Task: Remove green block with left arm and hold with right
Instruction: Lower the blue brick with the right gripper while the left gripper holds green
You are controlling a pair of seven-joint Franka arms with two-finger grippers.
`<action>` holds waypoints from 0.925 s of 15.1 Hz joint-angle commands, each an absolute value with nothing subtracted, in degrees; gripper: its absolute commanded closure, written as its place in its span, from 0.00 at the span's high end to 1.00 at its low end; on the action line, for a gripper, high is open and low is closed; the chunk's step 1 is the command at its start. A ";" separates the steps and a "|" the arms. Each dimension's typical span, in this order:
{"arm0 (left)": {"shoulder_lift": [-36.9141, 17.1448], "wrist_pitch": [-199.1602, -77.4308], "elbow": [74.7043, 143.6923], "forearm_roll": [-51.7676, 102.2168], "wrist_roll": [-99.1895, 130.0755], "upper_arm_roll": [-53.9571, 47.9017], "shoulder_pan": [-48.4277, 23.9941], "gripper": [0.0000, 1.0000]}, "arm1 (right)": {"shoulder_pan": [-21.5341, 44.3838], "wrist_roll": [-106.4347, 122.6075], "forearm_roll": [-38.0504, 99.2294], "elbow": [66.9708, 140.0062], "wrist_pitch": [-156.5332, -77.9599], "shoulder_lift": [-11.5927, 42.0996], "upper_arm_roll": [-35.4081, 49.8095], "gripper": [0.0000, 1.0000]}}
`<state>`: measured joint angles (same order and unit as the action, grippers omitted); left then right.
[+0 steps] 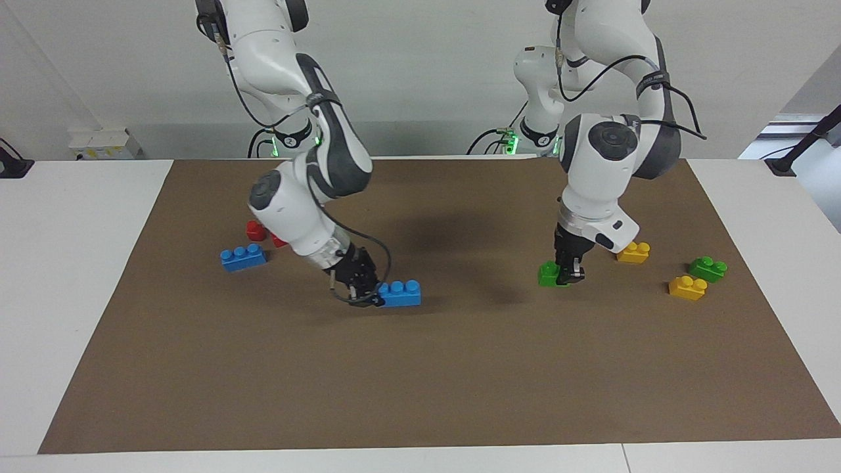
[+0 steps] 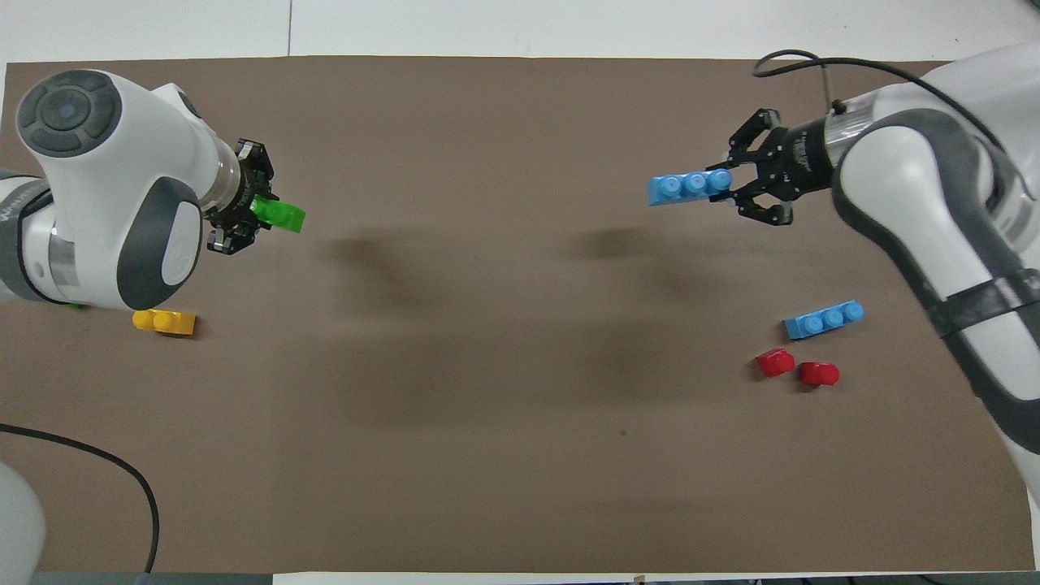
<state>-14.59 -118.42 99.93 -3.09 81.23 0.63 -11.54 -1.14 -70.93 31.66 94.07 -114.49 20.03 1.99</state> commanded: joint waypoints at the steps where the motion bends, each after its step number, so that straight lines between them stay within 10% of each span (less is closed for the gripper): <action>1: -13.27 -118.30 102.21 -1.93 70.96 0.09 -7.40 0.00 | -5.53 -66.89 30.67 96.57 -113.20 19.61 2.81 0.00; 14: -19.42 -131.74 106.96 -2.02 58.63 0.18 1.32 0.00 | -12.92 -58.46 30.76 111.00 -116.89 17.67 2.64 0.00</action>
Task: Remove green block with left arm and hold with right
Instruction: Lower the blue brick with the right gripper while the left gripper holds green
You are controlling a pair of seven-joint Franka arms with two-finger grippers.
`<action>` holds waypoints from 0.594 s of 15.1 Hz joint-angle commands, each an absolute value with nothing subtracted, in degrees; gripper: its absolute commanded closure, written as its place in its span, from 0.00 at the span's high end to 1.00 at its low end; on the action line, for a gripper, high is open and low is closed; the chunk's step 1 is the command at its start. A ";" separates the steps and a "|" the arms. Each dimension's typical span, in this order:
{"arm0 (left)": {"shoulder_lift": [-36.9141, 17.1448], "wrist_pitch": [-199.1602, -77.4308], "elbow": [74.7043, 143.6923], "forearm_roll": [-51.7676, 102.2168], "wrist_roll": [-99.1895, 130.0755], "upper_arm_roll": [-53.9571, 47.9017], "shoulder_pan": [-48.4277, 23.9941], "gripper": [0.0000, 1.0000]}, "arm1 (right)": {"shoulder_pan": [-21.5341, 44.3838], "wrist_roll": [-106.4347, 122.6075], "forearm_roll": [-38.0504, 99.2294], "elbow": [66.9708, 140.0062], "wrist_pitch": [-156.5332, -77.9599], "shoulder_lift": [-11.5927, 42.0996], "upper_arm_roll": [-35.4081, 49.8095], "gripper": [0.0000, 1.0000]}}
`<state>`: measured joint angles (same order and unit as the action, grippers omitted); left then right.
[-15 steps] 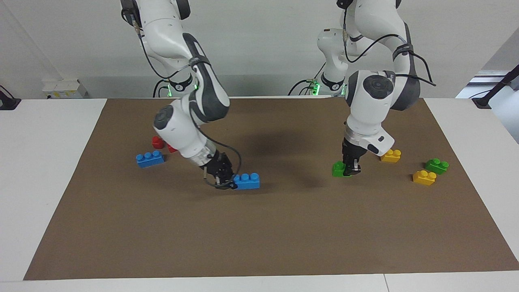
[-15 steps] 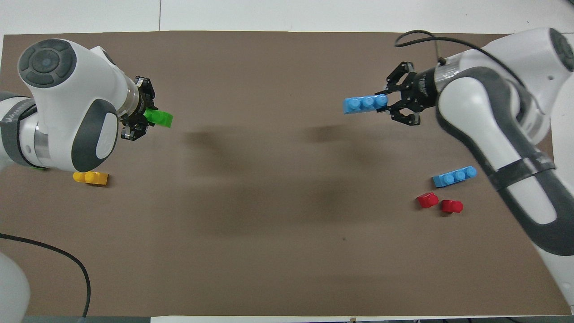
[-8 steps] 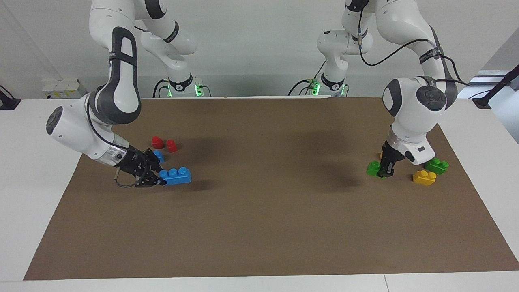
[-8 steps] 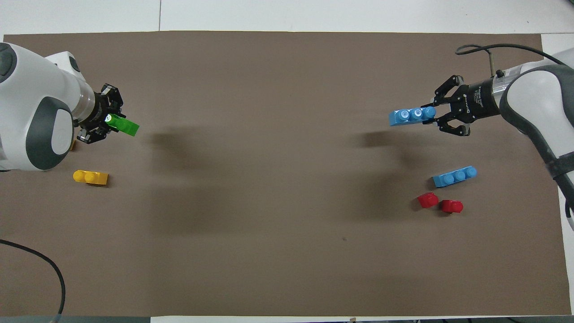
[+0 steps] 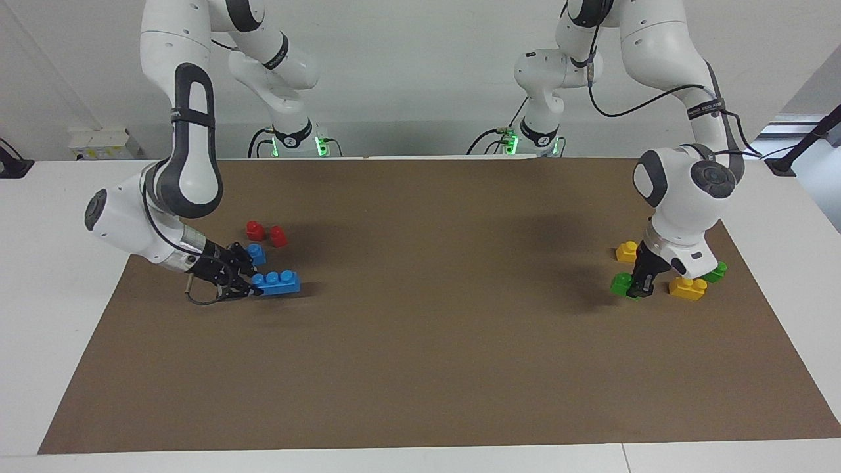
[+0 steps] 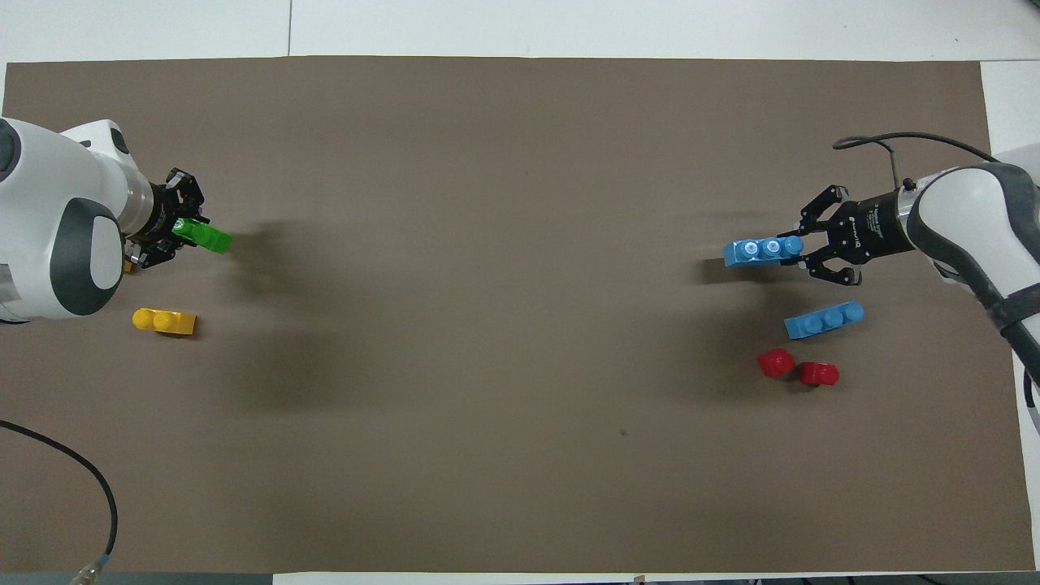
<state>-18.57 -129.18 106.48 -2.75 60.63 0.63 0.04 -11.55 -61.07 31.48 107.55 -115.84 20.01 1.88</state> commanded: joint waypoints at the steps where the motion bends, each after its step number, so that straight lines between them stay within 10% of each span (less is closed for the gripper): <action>1: -19.86 -132.36 106.96 -2.02 58.19 0.26 1.58 0.00 | -12.57 -58.01 30.76 111.79 -117.59 17.58 2.64 0.00; 9: -23.47 -137.28 107.14 -2.02 57.48 0.26 2.72 0.00 | -9.85 -58.36 30.85 116.27 -125.85 17.23 2.81 0.00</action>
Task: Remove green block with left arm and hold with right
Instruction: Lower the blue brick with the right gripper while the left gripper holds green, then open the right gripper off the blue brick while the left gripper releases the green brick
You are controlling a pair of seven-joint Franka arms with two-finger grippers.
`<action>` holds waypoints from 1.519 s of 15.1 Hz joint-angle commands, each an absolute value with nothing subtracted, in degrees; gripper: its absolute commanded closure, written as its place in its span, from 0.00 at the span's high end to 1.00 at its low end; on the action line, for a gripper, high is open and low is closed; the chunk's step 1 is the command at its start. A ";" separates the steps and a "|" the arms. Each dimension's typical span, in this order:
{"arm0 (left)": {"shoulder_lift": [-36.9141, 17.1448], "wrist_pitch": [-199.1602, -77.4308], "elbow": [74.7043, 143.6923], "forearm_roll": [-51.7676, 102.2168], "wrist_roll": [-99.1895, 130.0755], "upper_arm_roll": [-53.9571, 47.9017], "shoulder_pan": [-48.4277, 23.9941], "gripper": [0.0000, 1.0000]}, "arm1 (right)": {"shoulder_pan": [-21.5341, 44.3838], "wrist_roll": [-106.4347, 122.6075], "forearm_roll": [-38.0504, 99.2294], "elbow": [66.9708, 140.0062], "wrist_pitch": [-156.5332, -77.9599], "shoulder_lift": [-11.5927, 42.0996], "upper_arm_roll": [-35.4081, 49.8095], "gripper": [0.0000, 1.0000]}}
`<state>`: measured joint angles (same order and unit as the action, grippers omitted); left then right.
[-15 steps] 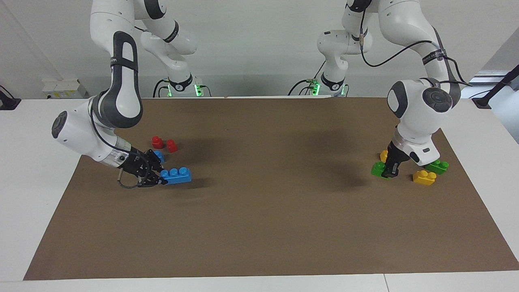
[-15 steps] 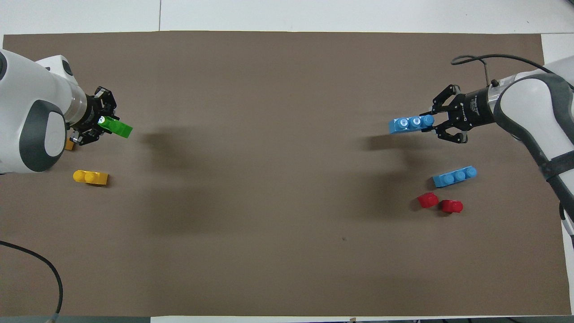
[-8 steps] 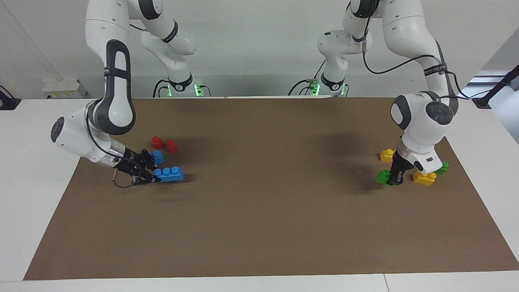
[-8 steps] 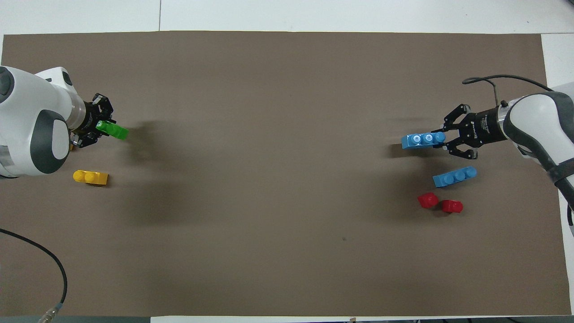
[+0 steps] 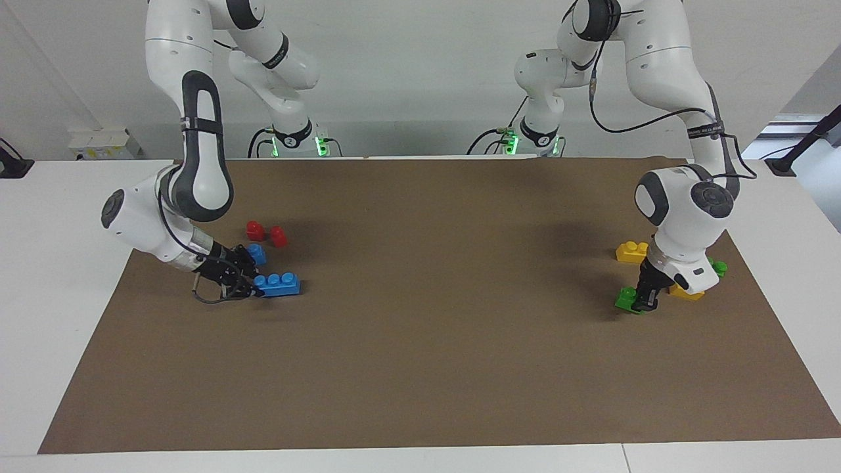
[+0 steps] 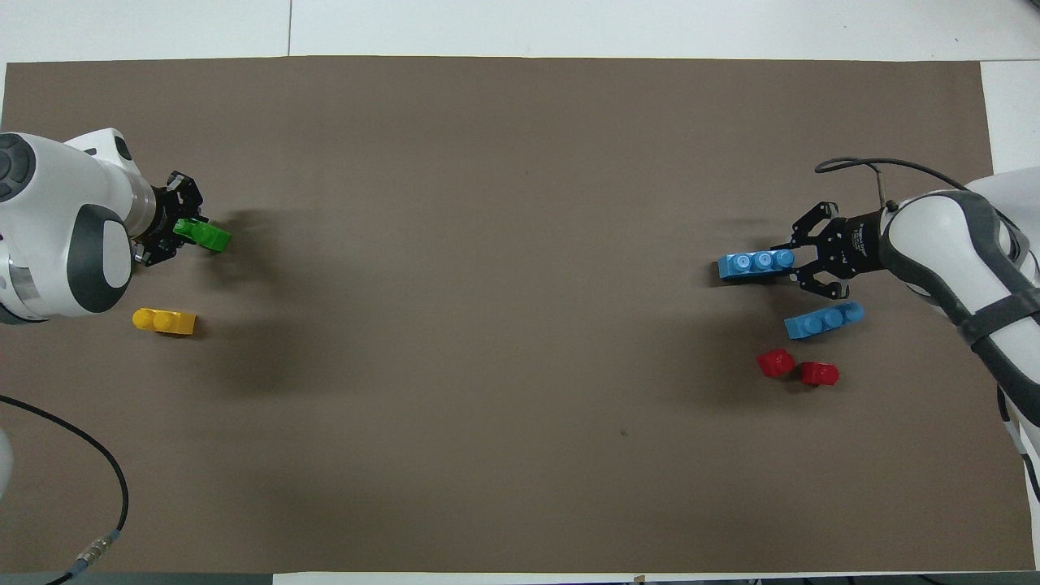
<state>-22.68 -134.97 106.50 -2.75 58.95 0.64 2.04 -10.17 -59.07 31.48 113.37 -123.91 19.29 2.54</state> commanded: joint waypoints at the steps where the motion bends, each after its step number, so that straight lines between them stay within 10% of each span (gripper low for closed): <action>1: -23.55 -137.46 107.14 -2.02 57.48 0.26 2.81 0.00 | -9.84 -58.19 30.76 117.06 -126.82 17.05 2.81 0.00; 4: -23.55 -137.46 107.14 -2.02 56.35 0.26 3.25 0.00 | -9.84 -57.31 30.85 118.39 -128.23 16.88 2.81 0.00; 5: -23.55 -137.37 107.05 -2.02 54.68 0.26 3.25 0.39 | -9.84 -57.30 30.76 118.30 -128.23 16.88 2.81 0.00; 6: -23.47 -137.11 107.05 -2.02 53.01 0.26 3.25 0.99 | -9.84 -57.30 30.76 118.30 -128.23 16.88 2.81 0.00; 8: -23.47 -136.85 106.96 -2.02 51.77 0.26 3.25 1.00 | -9.84 -57.39 30.85 117.87 -127.71 16.88 2.81 0.79; 10: -23.55 -136.76 106.61 -2.28 51.77 0.26 2.90 1.00 | -9.93 -57.66 30.76 116.64 -126.74 16.70 2.81 1.00; 23: -12.31 -121.56 104.33 -2.72 34.48 0.18 1.58 1.00 | -10.02 -44.06 16.19 108.29 -110.67 6.69 2.64 1.00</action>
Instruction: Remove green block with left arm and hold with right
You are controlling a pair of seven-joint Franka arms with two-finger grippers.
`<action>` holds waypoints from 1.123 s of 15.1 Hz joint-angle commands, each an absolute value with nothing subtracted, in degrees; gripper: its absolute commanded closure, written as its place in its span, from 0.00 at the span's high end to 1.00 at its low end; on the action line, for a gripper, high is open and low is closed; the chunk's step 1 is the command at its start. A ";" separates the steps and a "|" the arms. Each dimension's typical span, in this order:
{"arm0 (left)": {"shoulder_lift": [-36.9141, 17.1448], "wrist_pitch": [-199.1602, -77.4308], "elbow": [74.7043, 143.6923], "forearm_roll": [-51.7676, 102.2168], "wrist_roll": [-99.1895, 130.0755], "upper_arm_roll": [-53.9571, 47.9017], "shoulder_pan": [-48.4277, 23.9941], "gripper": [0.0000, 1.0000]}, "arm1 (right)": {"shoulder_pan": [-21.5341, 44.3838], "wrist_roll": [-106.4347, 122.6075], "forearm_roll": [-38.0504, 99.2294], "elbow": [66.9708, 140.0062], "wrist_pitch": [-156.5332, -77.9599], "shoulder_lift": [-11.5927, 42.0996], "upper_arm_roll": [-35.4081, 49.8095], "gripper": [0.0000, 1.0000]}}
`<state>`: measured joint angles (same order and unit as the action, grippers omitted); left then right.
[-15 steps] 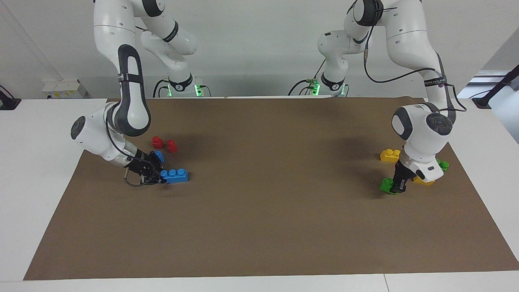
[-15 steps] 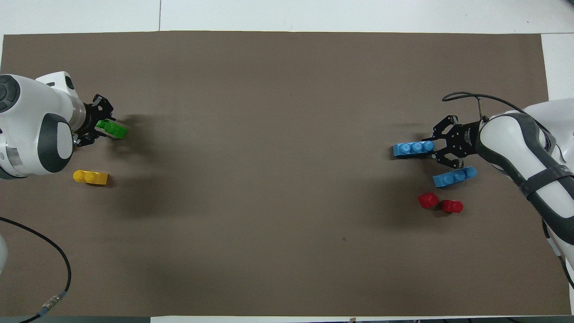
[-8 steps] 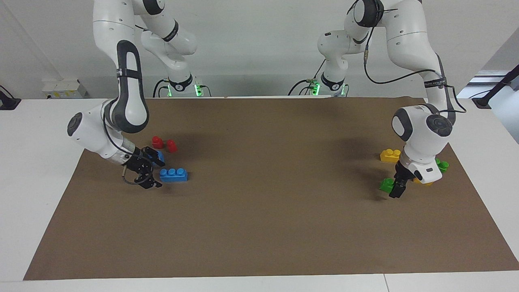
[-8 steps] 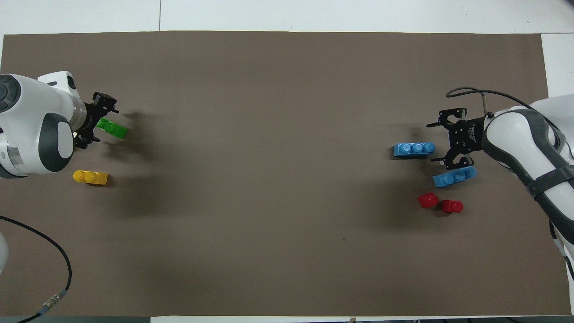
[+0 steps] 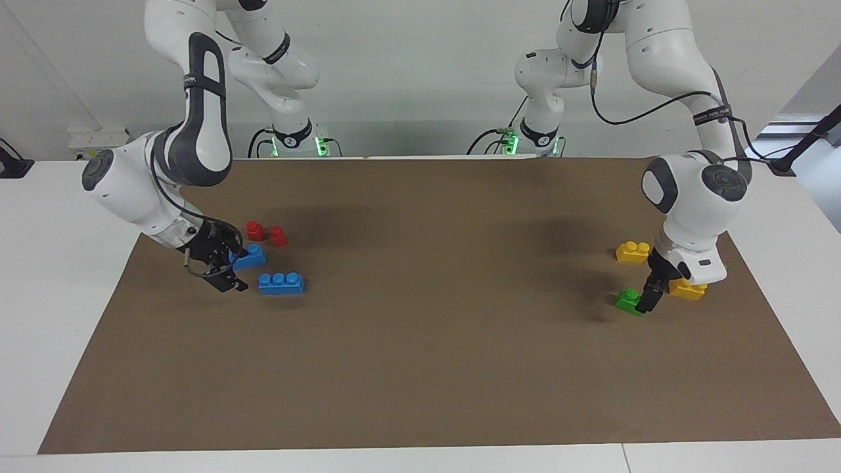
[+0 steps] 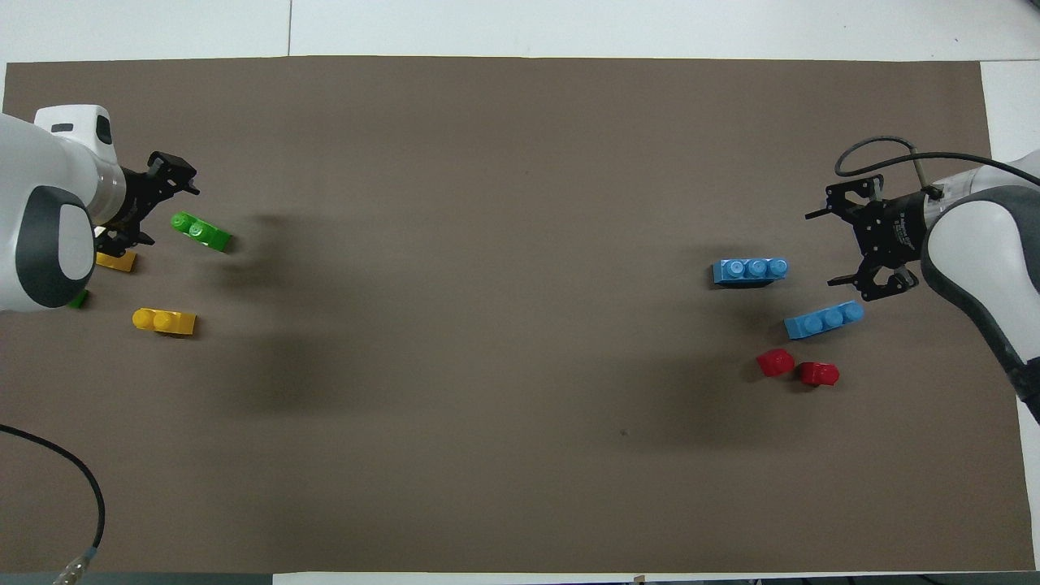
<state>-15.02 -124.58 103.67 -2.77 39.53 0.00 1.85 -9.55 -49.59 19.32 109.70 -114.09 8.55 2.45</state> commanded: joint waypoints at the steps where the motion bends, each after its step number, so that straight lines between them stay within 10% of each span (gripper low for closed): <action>1: -11.09 -120.07 104.33 -2.72 31.76 0.18 1.58 1.00 | -9.93 -40.73 13.21 107.59 -109.09 5.72 2.64 1.00; 12: 2.09 -104.61 104.41 -2.29 5.71 -2.37 1.58 1.00 | -9.84 -5.54 3.69 106.09 -96.08 -4.83 3.25 1.00; 17: 6.50 -98.80 103.63 -1.85 5.63 -2.90 0.44 1.00 | -7.47 -3.69 0.26 95.03 -86.94 -1.68 3.60 1.00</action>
